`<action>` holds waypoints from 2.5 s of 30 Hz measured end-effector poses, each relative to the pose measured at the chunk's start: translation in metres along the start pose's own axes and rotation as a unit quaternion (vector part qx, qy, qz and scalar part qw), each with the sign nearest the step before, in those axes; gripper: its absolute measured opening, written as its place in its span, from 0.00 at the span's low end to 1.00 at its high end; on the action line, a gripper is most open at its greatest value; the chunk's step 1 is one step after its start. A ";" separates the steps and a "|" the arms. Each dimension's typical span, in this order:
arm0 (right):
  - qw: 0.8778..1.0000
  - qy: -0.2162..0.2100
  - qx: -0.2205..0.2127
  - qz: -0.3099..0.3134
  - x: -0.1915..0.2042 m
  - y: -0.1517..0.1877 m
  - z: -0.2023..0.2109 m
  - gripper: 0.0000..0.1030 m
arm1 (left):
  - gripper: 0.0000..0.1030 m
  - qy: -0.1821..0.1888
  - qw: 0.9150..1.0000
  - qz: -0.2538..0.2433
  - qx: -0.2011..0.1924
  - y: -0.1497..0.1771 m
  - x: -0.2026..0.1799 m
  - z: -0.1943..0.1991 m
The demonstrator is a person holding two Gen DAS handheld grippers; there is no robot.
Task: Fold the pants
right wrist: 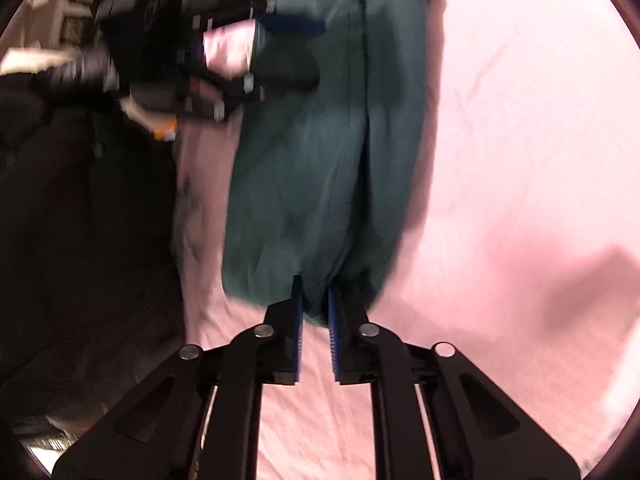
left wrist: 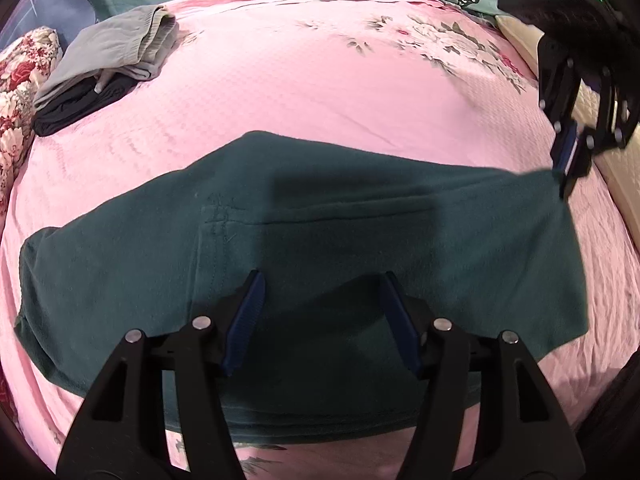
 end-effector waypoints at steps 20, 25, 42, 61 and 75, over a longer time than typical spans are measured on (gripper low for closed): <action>0.983 0.015 -0.148 -0.107 -0.024 -0.038 0.022 0.35 | 0.68 0.017 0.999 -0.036 -0.014 0.002 -0.006 0.002; 0.993 -0.086 -0.050 -0.063 0.012 -0.027 -0.005 0.36 | 0.68 0.020 0.999 -0.034 -0.029 0.004 -0.004 0.003; 0.999 0.011 -0.014 -0.035 0.009 -0.035 0.019 0.42 | 0.70 0.018 0.998 -0.034 -0.048 0.005 -0.005 0.004; 0.989 -0.116 0.089 -0.027 0.011 -0.036 -0.018 0.44 | 0.72 0.016 0.998 -0.022 -0.056 0.005 -0.004 0.003; 0.996 0.013 0.061 -0.065 -0.020 -0.005 0.019 0.14 | 0.73 0.021 0.998 -0.041 -0.048 0.005 -0.007 0.001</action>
Point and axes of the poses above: each gripper's, at about its wrist camera, not at the fingertips, and z roughly against the way its jaws point, x to its left, y to its underside, the point moved 9 cm from there along -z, roughly the way its jaws point, and after that the axes turned 1 degree about x, right-handed, at the moved point
